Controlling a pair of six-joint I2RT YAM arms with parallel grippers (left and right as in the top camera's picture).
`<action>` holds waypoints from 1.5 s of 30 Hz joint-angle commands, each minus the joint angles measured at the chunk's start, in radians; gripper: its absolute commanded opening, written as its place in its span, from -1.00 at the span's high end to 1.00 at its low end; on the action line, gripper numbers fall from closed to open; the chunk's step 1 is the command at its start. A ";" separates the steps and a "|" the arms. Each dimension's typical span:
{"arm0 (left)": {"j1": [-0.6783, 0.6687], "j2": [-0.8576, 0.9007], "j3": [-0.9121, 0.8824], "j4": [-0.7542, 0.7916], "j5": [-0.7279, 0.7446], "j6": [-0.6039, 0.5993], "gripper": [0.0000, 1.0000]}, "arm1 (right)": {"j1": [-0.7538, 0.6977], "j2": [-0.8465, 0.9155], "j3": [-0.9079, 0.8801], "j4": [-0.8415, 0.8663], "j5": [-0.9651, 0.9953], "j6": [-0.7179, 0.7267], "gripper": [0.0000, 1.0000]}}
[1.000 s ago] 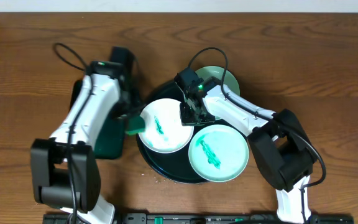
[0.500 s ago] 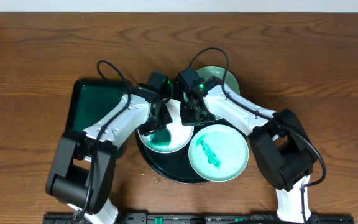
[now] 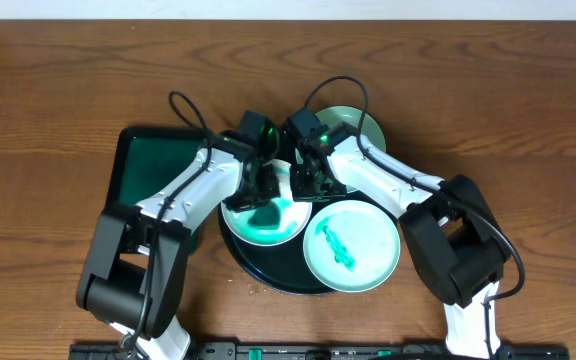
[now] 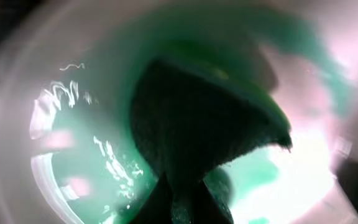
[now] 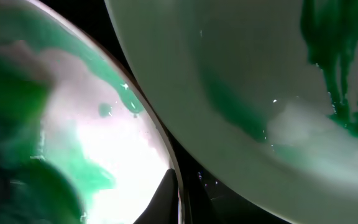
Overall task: Clean dirty plates on tray and stack at the side
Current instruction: 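Scrub the white plate with the sponge while right gripper holds rim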
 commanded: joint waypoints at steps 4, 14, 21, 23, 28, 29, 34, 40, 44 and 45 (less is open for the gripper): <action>0.036 0.031 -0.013 -0.136 -0.373 -0.174 0.86 | -0.002 0.024 0.011 0.001 -0.066 -0.023 0.98; 0.031 0.032 -0.013 -0.018 0.370 0.278 0.86 | -0.053 0.024 -0.024 0.007 -0.224 -0.107 0.97; 0.032 0.032 -0.011 -0.001 -0.169 -0.026 0.85 | -0.059 0.024 -0.040 0.027 -0.237 -0.107 0.98; 0.032 0.030 -0.001 -0.068 -0.351 -0.077 0.86 | -0.059 0.024 -0.040 0.026 -0.237 -0.111 0.98; 0.032 0.026 0.022 -0.162 -0.482 -0.088 0.86 | -0.057 0.024 -0.040 0.032 -0.237 -0.110 0.98; 0.030 0.026 0.022 -0.167 -0.458 -0.086 0.86 | -0.057 0.024 -0.040 0.032 -0.237 -0.110 0.98; 0.008 0.026 0.020 -0.111 0.005 0.085 0.85 | -0.057 0.024 -0.040 0.031 -0.236 -0.110 0.98; -0.035 0.026 0.020 0.015 0.119 0.131 0.86 | -0.057 0.024 -0.041 0.031 -0.236 -0.110 0.98; -0.033 0.026 0.020 0.030 -0.322 0.015 0.86 | -0.057 0.024 -0.041 0.030 -0.233 -0.117 0.98; -0.033 0.026 0.020 0.020 -0.422 0.000 0.86 | -0.057 0.024 -0.041 0.031 -0.233 -0.117 0.98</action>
